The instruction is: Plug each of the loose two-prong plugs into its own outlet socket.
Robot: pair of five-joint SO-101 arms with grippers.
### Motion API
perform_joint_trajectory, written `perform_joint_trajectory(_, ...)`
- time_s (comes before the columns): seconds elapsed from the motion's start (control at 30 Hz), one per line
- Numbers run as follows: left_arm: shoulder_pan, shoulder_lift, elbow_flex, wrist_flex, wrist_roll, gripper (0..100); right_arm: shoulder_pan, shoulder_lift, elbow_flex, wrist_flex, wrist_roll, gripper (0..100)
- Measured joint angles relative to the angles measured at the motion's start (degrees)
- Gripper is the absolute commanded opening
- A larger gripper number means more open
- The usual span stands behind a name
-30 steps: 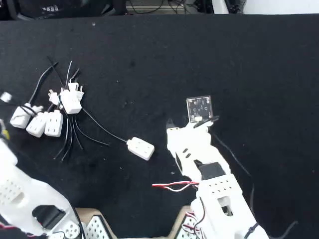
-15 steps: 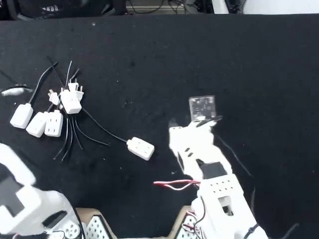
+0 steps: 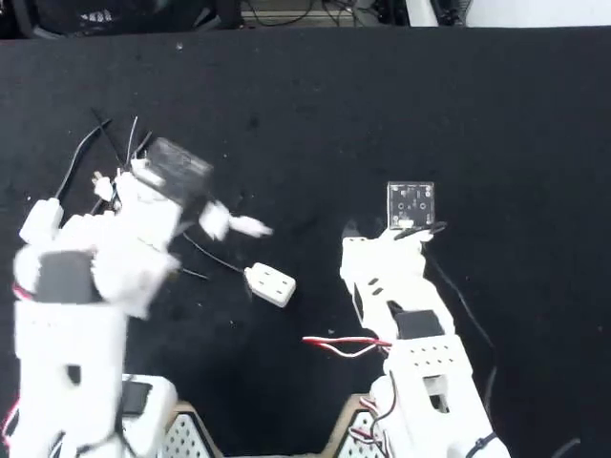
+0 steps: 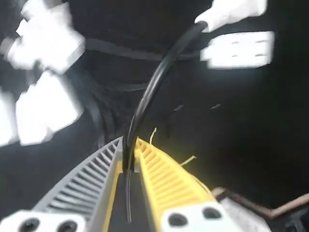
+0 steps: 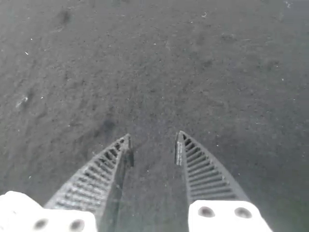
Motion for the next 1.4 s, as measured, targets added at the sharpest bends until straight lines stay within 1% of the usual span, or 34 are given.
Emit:
perform_joint_trajectory(0.07, 5.89, -3.96, 5.36, -3.52, 2.9, 3, 0.0, 0.0, 0.0, 0.0, 0.0, 14.2)
perform_joint_trajectory(0.13, 10.99, -5.19, 10.73, -7.38, 5.27, 3, 0.0, 0.0, 0.0, 0.0, -0.53, 14.4)
perform_joint_trajectory(0.2, 14.15, -5.27, 16.09, -11.87, 6.86, 3, 0.0, 0.0, 0.0, 0.0, -3.25, 14.5)
perform_joint_trajectory(0.3, 15.38, -4.13, 22.15, -18.73, 7.56, 3, 0.0, 0.0, 0.0, 0.0, -7.12, 14.5)
perform_joint_trajectory(0.43, 15.82, -1.76, 26.2, -28.75, 8.0, 3, 0.0, 0.0, 0.0, 0.0, -11.43, 14.5)
perform_joint_trajectory(0.53, 17.14, 0.7, 27.25, -35.78, 10.81, 3, 1.49, 0.0, 0.0, 0.0, -12.31, 14.5)
perform_joint_trajectory(0.67, 21.45, 6.07, 27.25, -41.23, 15.03, 3, 5.63, 0.0, 0.0, 0.0, -12.57, 14.5)
perform_joint_trajectory(0.8, 24.26, 13.8, 27.25, -48.35, 16.97, 3, 5.98, 0.0, 0.0, 0.0, -12.57, 14.5)
perform_joint_trajectory(0.87, 25.05, 18.46, 27.25, -50.29, 17.93, 5, 5.98, 0.0, 0.0, 0.0, -12.57, 14.5)
perform_joint_trajectory(0.9, 25.23, 20.66, 27.08, -50.55, 18.46, 8, 5.98, 0.0, 0.0, 0.0, -12.57, 14.5)
perform_joint_trajectory(0.97, 25.58, 24.62, 25.58, -50.2, 19.25, 17, 5.98, 0.0, 0.0, 0.0, -12.57, 14.5)
perform_joint_trajectory(1.07, 25.58, 27.16, 20.31, -44.75, 19.96, 28, 5.98, 0.0, 0.0, 0.0, -12.57, 14.5)
perform_joint_trajectory(1.17, 24.97, 27.34, 13.8, -36.75, 20.04, 30, 5.98, 0.0, 0.0, 0.0, -12.57, 14.5)
perform_joint_trajectory(1.23, 22.77, 27.34, 9.76, -31.74, 20.04, 30, 5.98, 0.0, 0.0, 0.0, -12.57, 14.5)
perform_joint_trajectory(1.33, 17.41, 27.34, 6.15, -26.99, 18.81, 30, 3.69, 0.0, 0.0, 0.0, -12.57, 14.5)
perform_joint_trajectory(1.4, 12.75, 27.34, 5.98, -26.46, 17.58, 30, 2.11, 0.0, 0.0, 0.0, -12.57, 14.5)
